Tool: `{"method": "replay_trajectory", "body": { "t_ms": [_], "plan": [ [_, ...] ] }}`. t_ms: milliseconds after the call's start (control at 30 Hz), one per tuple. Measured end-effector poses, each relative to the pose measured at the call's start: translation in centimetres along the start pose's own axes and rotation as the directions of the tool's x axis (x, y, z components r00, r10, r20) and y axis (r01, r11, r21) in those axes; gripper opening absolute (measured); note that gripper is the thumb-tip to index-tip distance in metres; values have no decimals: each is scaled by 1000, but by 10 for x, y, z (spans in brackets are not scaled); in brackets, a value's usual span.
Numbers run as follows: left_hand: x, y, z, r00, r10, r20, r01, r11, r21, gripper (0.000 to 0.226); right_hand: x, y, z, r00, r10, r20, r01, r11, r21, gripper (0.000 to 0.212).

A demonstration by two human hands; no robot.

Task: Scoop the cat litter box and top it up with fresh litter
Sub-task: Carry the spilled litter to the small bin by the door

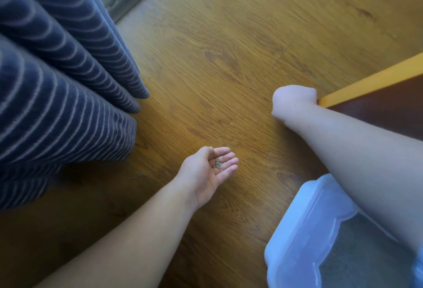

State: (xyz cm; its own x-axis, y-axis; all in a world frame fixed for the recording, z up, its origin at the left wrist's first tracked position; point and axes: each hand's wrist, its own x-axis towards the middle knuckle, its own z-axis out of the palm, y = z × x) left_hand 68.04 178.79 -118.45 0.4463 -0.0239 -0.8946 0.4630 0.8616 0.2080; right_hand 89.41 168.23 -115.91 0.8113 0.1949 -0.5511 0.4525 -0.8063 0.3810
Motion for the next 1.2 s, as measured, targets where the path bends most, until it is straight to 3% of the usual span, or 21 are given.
{"method": "replay_trajectory", "body": {
  "t_ms": [100, 200, 267, 400, 533, 667, 833, 1033, 1200],
  "plan": [
    [3, -1, 7, 1000, -1, 15, 2, 1000, -10, 36, -32, -11, -1, 960, -205, -189, 253, 926, 280, 15],
    [5, -6, 18, 999, 0, 46, 1, 1000, -24, 36, -95, -13, 3, 854, -446, -268, 519, 693, 501, 9],
    [4, -11, 24, 995, -5, 105, 6, 1000, -8, 34, -120, -8, 14, 803, -533, -268, 588, 632, 505, 8],
    [7, -20, 38, 992, -3, 127, 1, 1000, 11, 21, -132, -4, 42, 761, -570, -311, 649, 658, 382, 7],
    [3, -28, 51, 991, -47, 125, 34, 994, 105, 29, -136, 7, 60, 793, -529, -303, 609, 712, 349, 8],
    [-10, -33, 57, 987, -61, 147, 44, 992, 117, 54, -153, 17, 63, 832, -427, -354, 553, 686, 472, 15],
    [-61, -30, 50, 997, -74, 28, 71, 993, 92, 36, -210, 33, 53, 888, -298, -350, 451, 706, 546, 24],
    [-176, -12, 69, 999, -10, -35, 9, 1000, -26, 36, -300, 61, 5, 965, -224, -134, 259, 749, 610, 48],
    [-323, 20, 121, 998, 49, -33, -52, 994, -101, 36, -384, 100, -93, 984, -124, -129, 179, 681, 710, 55]
  ]
}}
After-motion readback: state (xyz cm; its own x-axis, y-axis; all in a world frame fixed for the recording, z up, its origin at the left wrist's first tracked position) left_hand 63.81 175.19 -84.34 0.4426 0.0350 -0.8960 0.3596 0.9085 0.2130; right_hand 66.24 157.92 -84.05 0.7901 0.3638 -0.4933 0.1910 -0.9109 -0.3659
